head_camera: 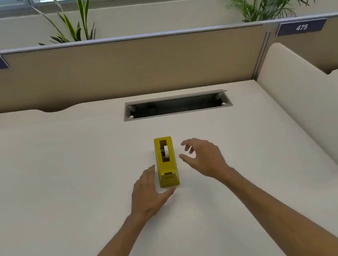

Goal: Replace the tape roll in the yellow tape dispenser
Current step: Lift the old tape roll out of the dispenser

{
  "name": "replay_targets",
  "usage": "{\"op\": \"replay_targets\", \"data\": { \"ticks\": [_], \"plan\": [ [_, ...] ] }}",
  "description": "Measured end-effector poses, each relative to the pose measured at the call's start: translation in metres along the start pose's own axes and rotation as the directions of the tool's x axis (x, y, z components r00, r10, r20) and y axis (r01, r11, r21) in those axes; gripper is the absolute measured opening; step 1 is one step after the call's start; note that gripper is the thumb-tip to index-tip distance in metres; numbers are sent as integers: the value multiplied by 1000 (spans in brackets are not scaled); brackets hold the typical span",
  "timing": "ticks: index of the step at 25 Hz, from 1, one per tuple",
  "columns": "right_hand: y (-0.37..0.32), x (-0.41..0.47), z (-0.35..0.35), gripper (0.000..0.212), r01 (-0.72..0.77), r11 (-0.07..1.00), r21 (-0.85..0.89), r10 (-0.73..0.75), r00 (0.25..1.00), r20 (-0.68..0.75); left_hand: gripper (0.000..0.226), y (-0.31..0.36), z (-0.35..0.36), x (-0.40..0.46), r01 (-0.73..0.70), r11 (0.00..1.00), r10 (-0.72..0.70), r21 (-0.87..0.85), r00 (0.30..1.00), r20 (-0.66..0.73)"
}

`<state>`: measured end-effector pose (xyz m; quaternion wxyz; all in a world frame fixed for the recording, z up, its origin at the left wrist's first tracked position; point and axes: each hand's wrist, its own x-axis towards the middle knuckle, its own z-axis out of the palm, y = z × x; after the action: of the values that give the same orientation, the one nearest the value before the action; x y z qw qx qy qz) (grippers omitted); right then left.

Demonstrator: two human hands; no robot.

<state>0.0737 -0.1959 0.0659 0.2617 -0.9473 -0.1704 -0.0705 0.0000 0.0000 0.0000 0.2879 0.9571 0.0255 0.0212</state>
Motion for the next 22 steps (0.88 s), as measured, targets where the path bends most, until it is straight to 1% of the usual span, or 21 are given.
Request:
{"op": "replay_targets", "data": {
  "ticks": [3,6,8,10,15,22],
  "plan": [
    [-1,11,12,41,11,1000,0,-11,998,57,86,0,9,2,-57,995,53,-86,997,-49],
    [-2,19,25,47,26,1000,-4,-25,994,103,78,-1,16,1,-86,993,79,-78,993,-92],
    [-2,24,30,51,51,999,-17,-48,992,118,78,-2,17,1,-104,993,98,-46,989,-112],
    [-3,31,35,53,63,998,-28,-59,990,129,77,-4,19,1,-101,994,96,-37,989,-114],
    [-4,42,37,50,57,998,-36,-51,988,149,68,-6,20,3,-91,995,85,-44,989,-118],
    [-8,46,38,48,74,996,-48,-64,979,195,74,-6,22,2,-56,998,52,-33,993,-103]
  ]
}}
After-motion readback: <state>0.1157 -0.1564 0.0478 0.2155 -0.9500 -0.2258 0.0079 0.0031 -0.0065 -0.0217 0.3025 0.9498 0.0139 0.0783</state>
